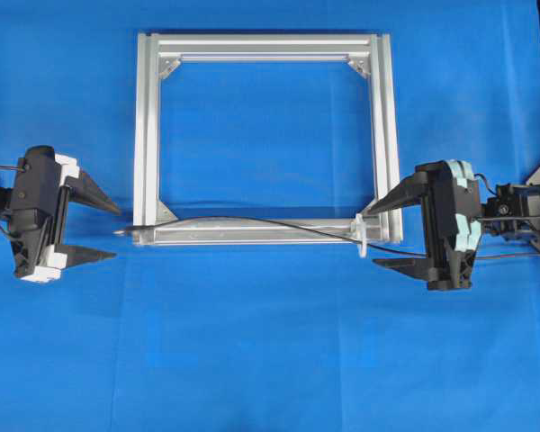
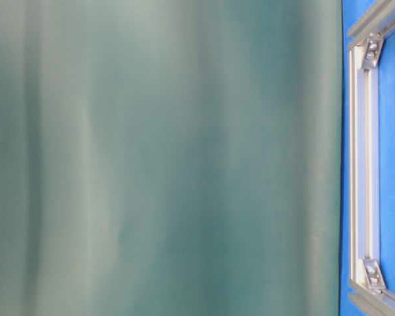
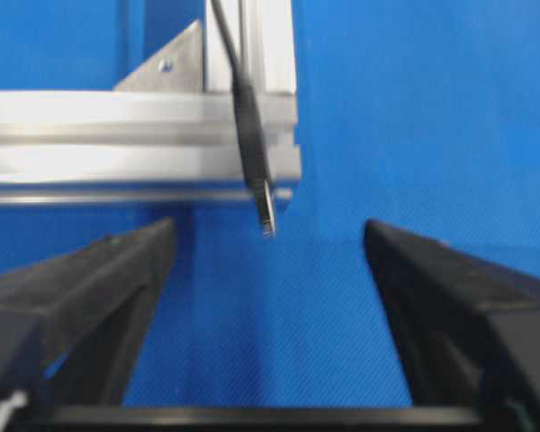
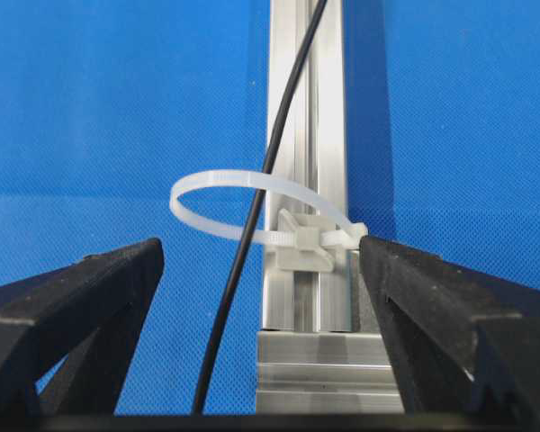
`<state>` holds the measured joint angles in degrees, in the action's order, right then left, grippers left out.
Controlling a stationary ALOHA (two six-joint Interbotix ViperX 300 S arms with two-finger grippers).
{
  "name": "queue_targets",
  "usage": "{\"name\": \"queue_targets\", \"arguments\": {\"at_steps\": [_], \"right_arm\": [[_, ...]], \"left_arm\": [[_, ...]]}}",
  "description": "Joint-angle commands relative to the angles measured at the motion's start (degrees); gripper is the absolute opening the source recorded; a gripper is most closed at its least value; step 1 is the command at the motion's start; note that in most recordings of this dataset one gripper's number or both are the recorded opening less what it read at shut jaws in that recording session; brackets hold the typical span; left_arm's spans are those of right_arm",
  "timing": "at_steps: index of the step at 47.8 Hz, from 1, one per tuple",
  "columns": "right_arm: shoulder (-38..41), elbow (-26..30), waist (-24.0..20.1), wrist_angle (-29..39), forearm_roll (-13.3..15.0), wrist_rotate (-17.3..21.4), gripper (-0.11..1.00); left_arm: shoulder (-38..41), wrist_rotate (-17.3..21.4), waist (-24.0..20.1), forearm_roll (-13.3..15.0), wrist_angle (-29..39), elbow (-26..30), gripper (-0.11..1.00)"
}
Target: Insert the wire through the string loop located on the right side.
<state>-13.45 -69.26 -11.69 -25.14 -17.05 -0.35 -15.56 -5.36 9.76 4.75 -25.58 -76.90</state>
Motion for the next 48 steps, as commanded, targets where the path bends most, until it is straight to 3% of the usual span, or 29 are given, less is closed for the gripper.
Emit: {"name": "queue_targets", "arguments": {"at_steps": [1, 8, 31, 48], "right_arm": [[-1.05, 0.97, 0.09, 0.18, -0.09, 0.09, 0.92], [-2.11, 0.97, 0.09, 0.88, 0.0, 0.0, 0.92], [-14.41, 3.34, 1.41, 10.9, 0.18, -0.53, 0.92], [-16.61, 3.43, 2.37, 13.18, 0.79, -0.7, 0.92]], "left_arm": [[-0.62, 0.0, 0.26, -0.09, 0.18, 0.97, 0.87], [-1.32, 0.0, 0.26, -0.09, 0.79, 1.23, 0.79], [-13.71, 1.14, -0.44, -0.09, 9.93, 5.45, 0.8], [-17.84, 1.14, -1.23, -0.09, 10.55, 5.45, 0.8]]}}
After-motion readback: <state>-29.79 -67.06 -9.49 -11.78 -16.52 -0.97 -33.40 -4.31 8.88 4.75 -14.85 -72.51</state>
